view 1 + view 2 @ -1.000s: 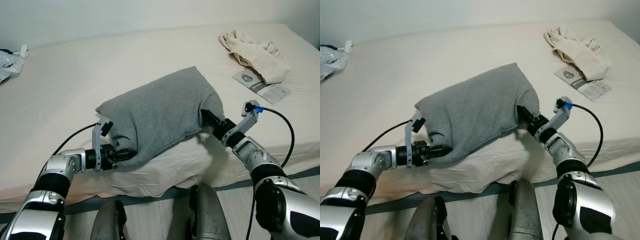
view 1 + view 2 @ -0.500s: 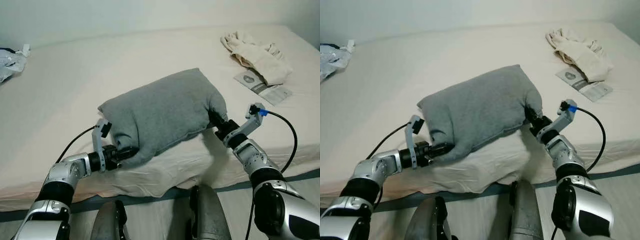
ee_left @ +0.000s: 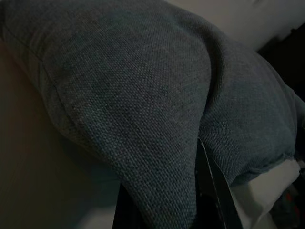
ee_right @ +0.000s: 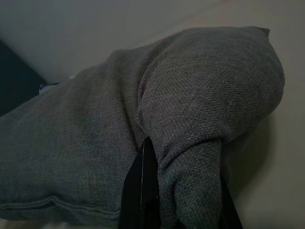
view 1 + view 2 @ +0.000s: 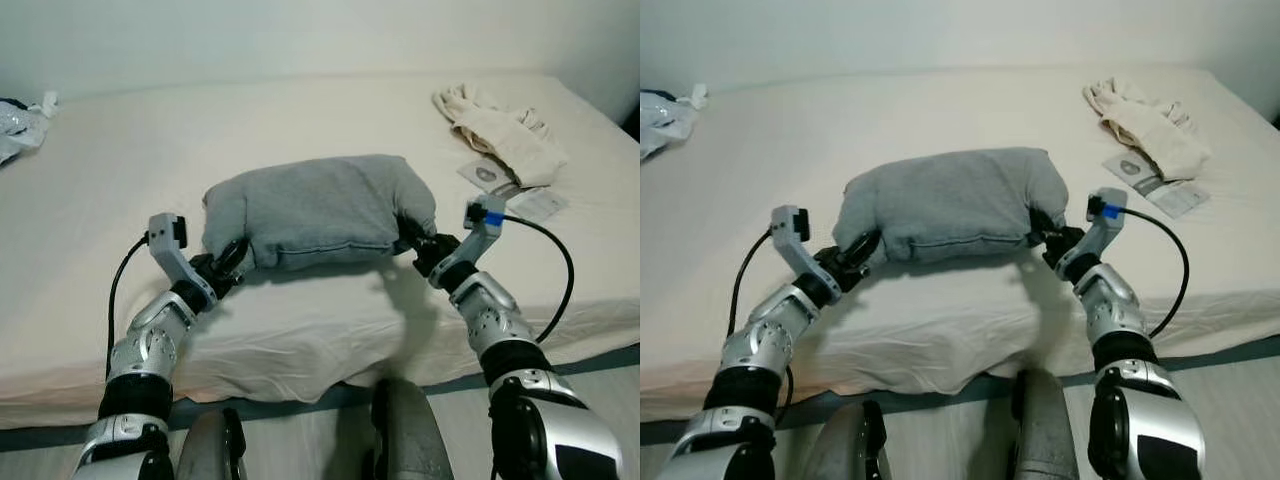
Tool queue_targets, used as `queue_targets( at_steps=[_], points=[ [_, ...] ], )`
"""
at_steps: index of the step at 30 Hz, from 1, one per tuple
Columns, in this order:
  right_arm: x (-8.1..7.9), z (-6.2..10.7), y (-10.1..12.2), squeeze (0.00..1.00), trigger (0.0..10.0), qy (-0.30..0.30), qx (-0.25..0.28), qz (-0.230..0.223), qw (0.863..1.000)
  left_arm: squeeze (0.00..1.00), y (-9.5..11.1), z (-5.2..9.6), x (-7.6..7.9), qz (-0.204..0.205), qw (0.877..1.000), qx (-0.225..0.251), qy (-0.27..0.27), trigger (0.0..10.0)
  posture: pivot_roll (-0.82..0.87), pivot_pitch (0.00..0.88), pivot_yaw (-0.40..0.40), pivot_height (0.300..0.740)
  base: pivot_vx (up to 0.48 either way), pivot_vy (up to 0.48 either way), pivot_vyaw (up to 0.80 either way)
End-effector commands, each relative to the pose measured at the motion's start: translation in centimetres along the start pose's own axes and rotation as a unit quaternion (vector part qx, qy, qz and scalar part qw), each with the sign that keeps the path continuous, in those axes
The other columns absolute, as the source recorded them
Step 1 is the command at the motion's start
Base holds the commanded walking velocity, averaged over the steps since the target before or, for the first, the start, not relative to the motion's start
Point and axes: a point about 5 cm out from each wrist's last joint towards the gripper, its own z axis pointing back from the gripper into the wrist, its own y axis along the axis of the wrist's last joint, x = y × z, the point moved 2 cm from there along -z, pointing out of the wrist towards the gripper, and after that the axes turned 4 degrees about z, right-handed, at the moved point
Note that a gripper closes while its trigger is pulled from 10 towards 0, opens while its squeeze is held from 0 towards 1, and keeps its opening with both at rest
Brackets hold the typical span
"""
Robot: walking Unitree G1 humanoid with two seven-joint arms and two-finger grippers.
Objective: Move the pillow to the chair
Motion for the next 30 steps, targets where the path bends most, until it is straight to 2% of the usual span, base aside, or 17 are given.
queue_targets(
  at_steps=[1, 2, 4, 5, 6, 7, 8, 10, 12, 14, 16, 18, 22, 23, 24, 29, 30],
  points=[
    [-1.2, -0.4, -0.3, 0.00, 0.0, 0.021, 0.000, 0.029, 0.999, 0.00, 0.3, 0.0, 0.4, -0.019, 1.000, 0.014, 0.012, 9.6, -0.02, 0.113, -0.011, 0.556, 0.000, 0.000, 0.00],
    [-1.3, -0.5, -0.3, 0.00, 0.0, 0.020, 0.001, 0.035, 0.999, 0.00, 0.3, 0.1, 0.4, -0.030, 0.999, 0.016, 0.021, 10.0, -0.02, 0.110, -0.012, 0.556, 0.000, 0.000, 0.00],
    [-1.4, -0.5, -0.3, 0.00, 0.0, 0.018, 0.002, 0.047, 0.999, 0.00, 0.2, 0.1, 0.4, -0.047, 0.998, 0.019, 0.035, 10.0, -0.02, 0.109, -0.013, 0.556, 0.000, 0.000, 0.00],
    [-1.6, -0.6, -0.2, 0.00, 4.0, 0.013, 0.004, 0.069, 0.998, 0.00, 0.0, 0.1, 0.5, -0.064, 0.997, 0.018, 0.046, 10.0, -0.01, 0.105, -0.015, 0.556, 0.000, 0.000, 0.00],
    [-1.7, -0.6, -0.3, 0.00, 10.0, 0.000, 0.002, 0.099, 0.995, 0.00, -0.6, 0.1, 0.5, -0.081, 0.995, 0.006, 0.057, 10.0, -0.01, 0.099, -0.018, 0.556, 0.000, 0.000, 0.00],
    [-1.7, -0.6, -0.3, 0.00, 10.0, 0.000, 0.002, 0.099, 0.995, 0.00, -0.6, 0.1, 0.5, -0.081, 0.995, 0.006, 0.057, 10.0, -0.01, 0.099, -0.018, 0.556, 0.000, 0.000, 0.00],
    [-1.9, -0.6, -0.6, 0.00, 10.0, -0.020, -0.001, 0.139, 0.990, 0.00, -1.8, 0.1, 0.5, -0.114, 0.991, -0.023, 0.073, 10.0, -0.01, 0.097, -0.020, 0.556, 0.000, 0.000, 0.00],
    [-2.0, -0.6, -0.7, 0.00, 10.0, -0.023, 0.000, 0.146, 0.989, 0.00, -2.1, 0.2, 0.5, -0.123, 0.989, -0.031, 0.077, 10.0, -0.01, 0.097, -0.020, 0.556, 0.000, 0.000, 0.00],
    [-2.2, -0.4, -1.2, 0.00, 10.0, -0.031, 0.000, 0.154, 0.988, 0.00, -2.6, 0.4, 0.4, -0.146, 0.983, -0.030, 0.108, 10.0, -0.01, 0.092, -0.015, 0.556, 0.000, 0.000, 0.00],
    [-2.3, -0.1, -1.9, 0.00, 10.0, -0.039, -0.006, 0.157, 0.987, 0.00, -4.3, 0.7, -0.5, -0.178, 0.968, -0.107, 0.143, 10.0, -0.01, 0.089, -0.016, 0.556, 0.000, 0.000, 0.00],
    [-2.3, -0.1, -2.2, 0.00, 10.0, -0.042, -0.012, 0.159, 0.986, 0.00, -4.6, 0.8, -0.5, -0.197, 0.963, -0.113, 0.143, 10.0, -0.01, 0.084, -0.014, 0.556, 0.000, 0.000, 0.00],
    [-2.5, 0.0, -2.6, 0.00, 10.0, -0.043, -0.016, 0.166, 0.985, 0.00, -4.5, 0.9, -0.5, -0.177, 0.967, -0.097, 0.152, 10.0, -0.01, 0.081, -0.011, 0.556, 0.000, 0.000, 0.00],
    [-2.9, 0.0, -2.9, 0.00, 10.0, -0.036, -0.015, 0.179, 0.983, 0.00, -3.7, 0.8, -0.3, -0.181, 0.970, -0.063, 0.152, 10.0, -0.01, 0.066, -0.015, 0.556, 0.000, 0.000, 0.00],
    [-3.2, 0.1, -3.1, 0.00, 10.0, -0.035, -0.008, 0.181, 0.983, 0.00, -2.8, 0.9, -0.2, -0.190, 0.967, -0.017, 0.167, 10.0, 0.00, 0.055, -0.022, 0.556, 0.000, 0.000, 0.00],
    [-3.3, 0.1, -3.2, 0.00, 10.0, -0.037, -0.007, 0.179, 0.983, 0.00, -2.5, 1.0, -0.1, -0.193, 0.966, -0.001, 0.174, 10.0, 0.00, 0.053, -0.022, 0.556, 0.000, 0.000, 0.00],
    [-3.4, 0.2, -3.3, 0.00, 10.0, -0.036, -0.008, 0.184, 0.982, 0.00, -2.6, 1.2, 0.0, -0.183, 0.967, 0.002, 0.175, 10.0, 0.00, 0.049, -0.024, 0.556, 0.000, 0.000, 0.00],
    [-3.6, 0.3, -3.6, 0.00, 10.0, -0.023, -0.012, 0.186, 0.982, 0.00, -3.1, 1.5, 0.0, -0.206, 0.964, -0.013, 0.168, 10.0, 0.00, 0.050, -0.027, 0.561, 0.000, 0.000, 0.00]
  ],
)
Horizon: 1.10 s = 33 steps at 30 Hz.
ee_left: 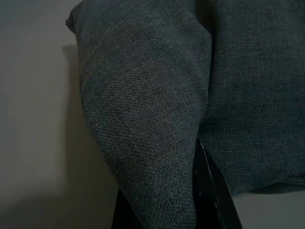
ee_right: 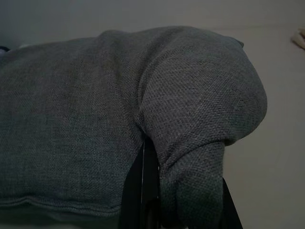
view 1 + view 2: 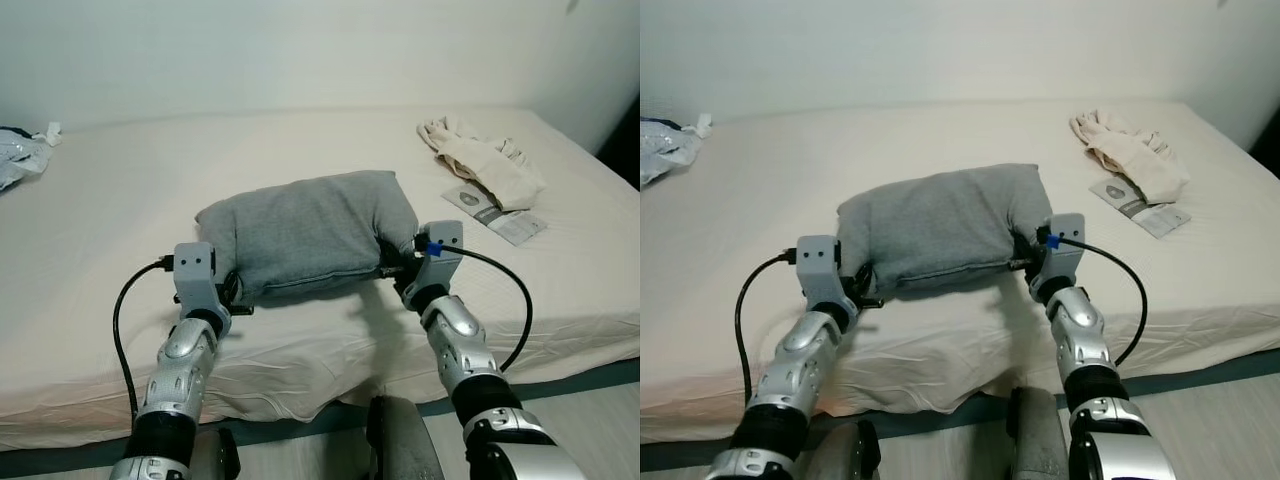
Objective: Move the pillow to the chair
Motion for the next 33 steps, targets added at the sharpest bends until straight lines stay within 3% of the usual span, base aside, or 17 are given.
queue_targets(
  at_steps=[1, 14, 22, 33],
  points=[
    [-0.85, -0.04, 0.59, 0.00, 10.0, 0.026, 0.021, 0.019, 0.999, 0.00, 0.38, 0.31, 0.05, -0.020, 1.000, 0.015, -0.007, 10.0, 0.00, 0.050, -0.027, 0.561, 0.000, 0.000, 0.00],
    [-0.47, 0.30, 0.37, 0.00, 10.0, 0.006, 0.022, 0.032, 0.999, 0.00, 1.17, 0.20, 0.22, -0.004, 0.999, 0.042, 0.003, 10.0, 0.00, 0.054, -0.016, 0.611, 0.000, 0.000, 0.00],
    [-0.58, 0.27, 0.68, 0.00, 10.0, 0.005, 0.029, 0.034, 0.999, 0.00, 0.54, 0.19, 0.53, -0.005, 1.000, 0.027, 0.004, 10.0, -0.01, 0.055, -0.016, 0.640, 0.000, 0.000, 0.00],
    [-0.90, 0.05, 0.73, 0.00, 10.0, 0.016, 0.022, 0.022, 0.999, 0.00, 0.83, 0.35, 0.57, 0.037, 0.999, 0.035, 0.004, 10.0, -0.01, 0.047, -0.025, 0.655, 0.000, 0.000, 0.00]
  ],
)
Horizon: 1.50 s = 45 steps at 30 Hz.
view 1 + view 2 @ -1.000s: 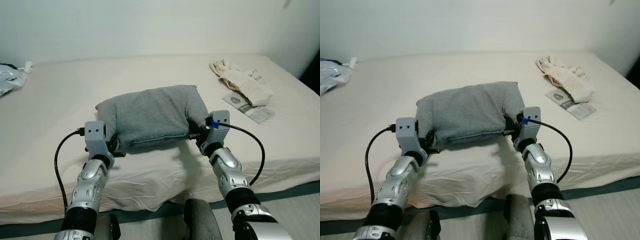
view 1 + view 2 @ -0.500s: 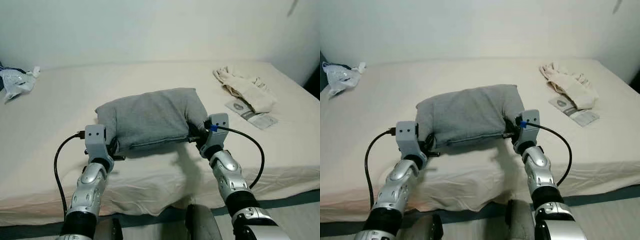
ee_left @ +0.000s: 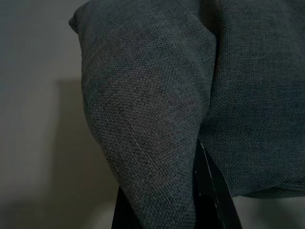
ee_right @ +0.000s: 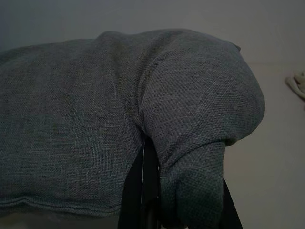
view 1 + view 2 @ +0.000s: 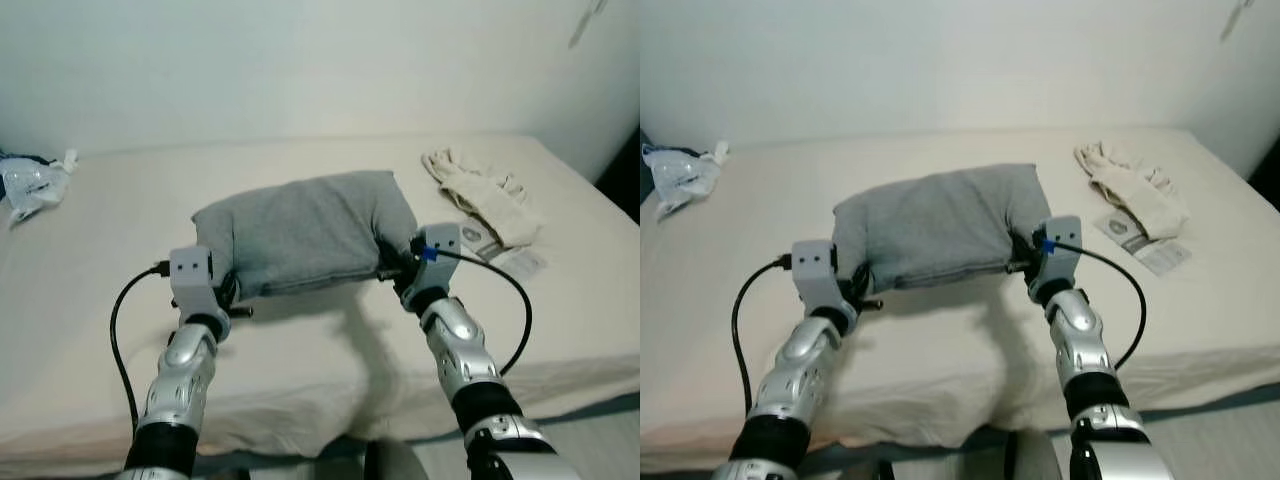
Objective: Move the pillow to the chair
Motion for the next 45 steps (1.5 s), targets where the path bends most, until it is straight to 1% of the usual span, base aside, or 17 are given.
queue_targets(
  at_steps=[1, 8, 11, 18, 20, 23, 25, 27, 34, 35, 36, 39, 40, 42, 43, 44, 45],
  points=[
    [-0.9, -0.3, 0.5, 0.00, 10.0, 0.023, 0.008, 0.012, 1.000, 0.00, 0.9, -0.1, 0.4, 0.007, 1.000, 0.019, -0.006, 10.0, -0.01, 0.046, -0.024, 0.655, 0.000, 0.000, 0.00],
    [-1.1, -0.4, 0.7, 0.00, 10.0, 0.028, 0.011, 0.012, 0.999, 0.00, 1.3, -0.3, 0.0, -0.006, 0.999, 0.033, 0.008, 10.0, -0.01, 0.031, -0.029, 0.655, 0.000, 0.000, 0.00],
    [-1.1, -0.4, 0.6, 0.00, 10.0, 0.023, 0.010, 0.008, 1.000, 0.00, 1.4, -0.4, -0.4, -0.006, 0.999, 0.038, 0.018, 10.0, -0.02, 0.024, -0.028, 0.675, 0.000, 0.000, 0.00],
    [-1.2, -0.3, 0.6, 0.00, 10.0, 0.026, 0.011, 0.007, 1.000, 0.00, 1.8, -0.7, -0.3, -0.010, 0.999, 0.043, 0.025, 10.0, 0.00, 0.013, -0.032, 0.700, 0.000, 0.000, 0.00],
    [-1.5, -0.4, 0.5, 0.00, 10.0, 0.029, 0.010, 0.007, 1.000, 0.00, 2.1, -0.8, -1.0, -0.012, 0.998, 0.050, 0.043, 10.0, 0.00, 0.003, -0.039, 0.715, 0.000, 0.000, 0.00],
    [-1.6, -0.5, 0.6, 0.00, 10.0, 0.029, 0.012, 0.003, 1.000, 0.00, 2.5, -0.8, -1.3, -0.014, 0.997, 0.060, 0.049, 10.0, 0.01, 0.021, -0.041, 0.730, 0.000, 0.000, 0.00],
    [-1.7, -0.7, 0.8, 0.00, 10.0, 0.034, 0.014, 0.009, 0.999, 0.00, 2.8, -0.9, -1.2, -0.019, 0.997, 0.061, 0.041, 10.0, 0.02, 0.000, -0.044, 0.740, 0.000, 0.000, 0.00],
    [-1.7, -0.8, 0.9, 0.00, 10.0, 0.034, 0.015, 0.006, 0.999, 0.00, 2.8, -0.9, -1.4, -0.008, 0.997, 0.057, 0.045, 10.0, 0.01, 0.023, -0.041, 0.740, 0.000, 0.000, 0.00],
    [-1.4, -1.1, 1.2, 0.00, 10.0, 0.036, 0.014, 0.011, 0.999, 0.00, 2.5, -1.3, -1.7, 0.003, 0.997, 0.035, 0.065, 10.0, 0.02, 0.026, -0.048, 0.740, 0.000, 0.000, 0.00],
    [-1.4, -1.1, 1.1, 0.00, 10.0, 0.039, 0.010, 0.014, 0.999, 0.00, 2.4, -1.4, -1.7, -0.004, 0.997, 0.028, 0.069, 10.0, 0.03, 0.005, -0.051, 0.740, 0.000, 0.000, 0.00],
    [-1.5, -1.2, 0.9, 0.00, 10.0, 0.044, 0.003, 0.025, 0.999, 0.00, 2.5, -1.4, -2.0, -0.028, 0.995, 0.034, 0.090, 10.0, 0.02, 0.008, -0.051, 0.740, 0.000, 0.000, 0.00],
    [-1.7, -1.2, 0.4, 0.00, 10.0, 0.038, -0.008, 0.012, 0.999, 0.00, 2.4, -1.2, -2.4, -0.039, 0.993, 0.035, 0.103, 10.0, 0.02, 0.011, -0.047, 0.740, 0.000, 0.000, 0.00],
    [-1.8, -1.1, 0.2, 0.00, 10.0, 0.032, -0.011, 0.008, 0.999, 0.00, 1.6, -1.0, -2.5, -0.024, 0.995, 0.009, 0.101, 10.0, 0.02, 0.000, -0.044, 0.740, 0.000, 0.000, 0.00],
    [-1.8, -1.0, 0.1, 0.00, 10.0, 0.033, -0.009, 0.000, 0.999, 0.00, 1.3, -0.9, -2.5, -0.023, 0.995, 0.002, 0.098, 10.0, 0.02, 0.000, -0.044, 0.740, 0.000, 0.000, 0.00],
    [-1.9, -0.8, -0.2, 0.00, 10.0, 0.036, -0.010, -0.007, 0.999, 0.00, 0.9, -0.7, -2.1, -0.001, 0.998, -0.009, 0.068, 10.0, 0.02, 0.000, -0.038, 0.740, 0.000, 0.000, 0.00],
    [-2.0, -0.8, -0.3, 0.00, 10.0, 0.037, -0.010, -0.008, 0.999, 0.00, 0.9, -0.7, -2.0, 0.005, 0.998, -0.011, 0.060, 10.0, 0.02, 0.000, -0.038, 0.740, 0.000, 0.000, 0.00],
    [-1.8, -0.6, -0.6, 0.00, 10.0, 0.031, -0.017, -0.013, 0.999, 0.00, 0.7, -0.4, -2.0, -0.018, 0.998, -0.005, 0.052, 10.0, 0.02, 0.000, -0.036, 0.740, 0.000, 0.000, 0.00]
  ],
)
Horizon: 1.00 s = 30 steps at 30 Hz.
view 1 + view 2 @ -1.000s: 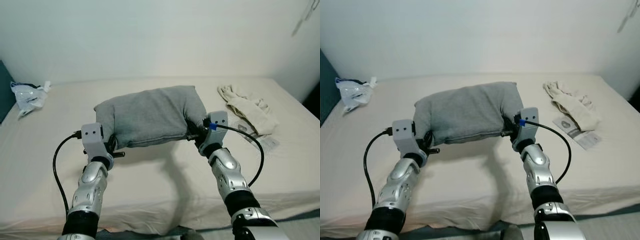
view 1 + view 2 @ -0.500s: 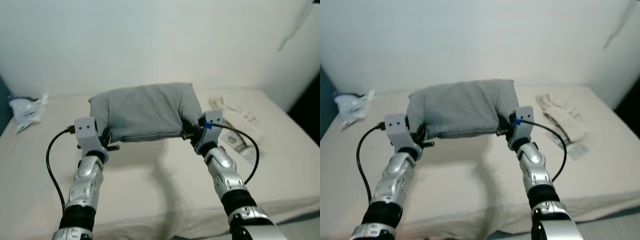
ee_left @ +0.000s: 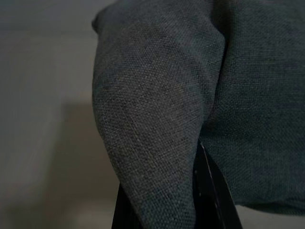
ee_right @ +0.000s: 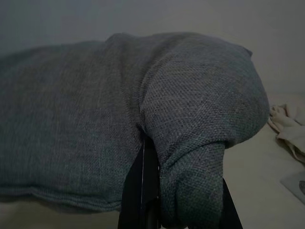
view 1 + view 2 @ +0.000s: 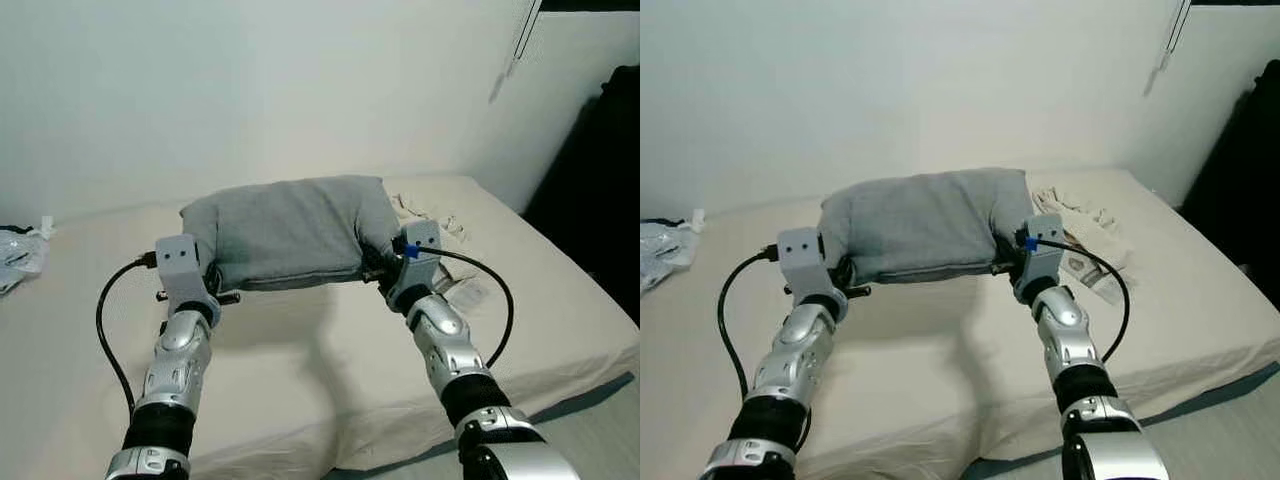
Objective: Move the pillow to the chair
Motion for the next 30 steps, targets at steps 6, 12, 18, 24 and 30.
queue_targets(
  at_steps=[6, 12, 18, 24, 30],
  points=[
    [0.0, 0.6, -1.0, 0.00, 10.0, -0.005, -0.006, -0.007, 1.000, 0.00, 0.5, 0.5, -0.4, -0.052, 0.998, 0.038, -0.007, 10.0, 0.02, 0.000, -0.032, 0.740, 0.000, 0.000, 0.00],
    [-0.3, 0.6, -1.5, 0.00, 10.0, -0.006, -0.015, -0.025, 1.000, 0.00, 0.6, 0.3, -0.2, -0.027, 0.999, 0.038, -0.005, 10.0, 0.03, 0.000, -0.040, 0.740, 0.000, 0.000, 0.00],
    [-0.7, 0.5, -1.7, 0.00, 10.0, 0.006, -0.022, -0.022, 1.000, 0.00, 0.4, 0.4, 0.3, -0.032, 0.999, 0.037, -0.011, 10.0, 0.03, 0.000, -0.043, 0.740, 0.000, 0.000, 0.00],
    [-0.3, 1.1, -2.5, 0.00, 10.0, -0.006, -0.034, -0.029, 0.999, 0.00, -1.0, 0.7, 0.5, -0.040, 0.999, 0.014, -0.023, 10.0, 0.02, 0.004, -0.042, 0.740, 0.000, 0.000, 0.00],
    [0.1, 1.5, -3.0, 0.00, 10.0, -0.028, -0.039, -0.045, 0.998, 0.00, -0.9, 0.8, 0.6, -0.045, 0.999, 0.020, -0.022, 10.0, 0.02, 0.016, -0.042, 0.740, 0.000, 0.000, 0.00]
  ],
)
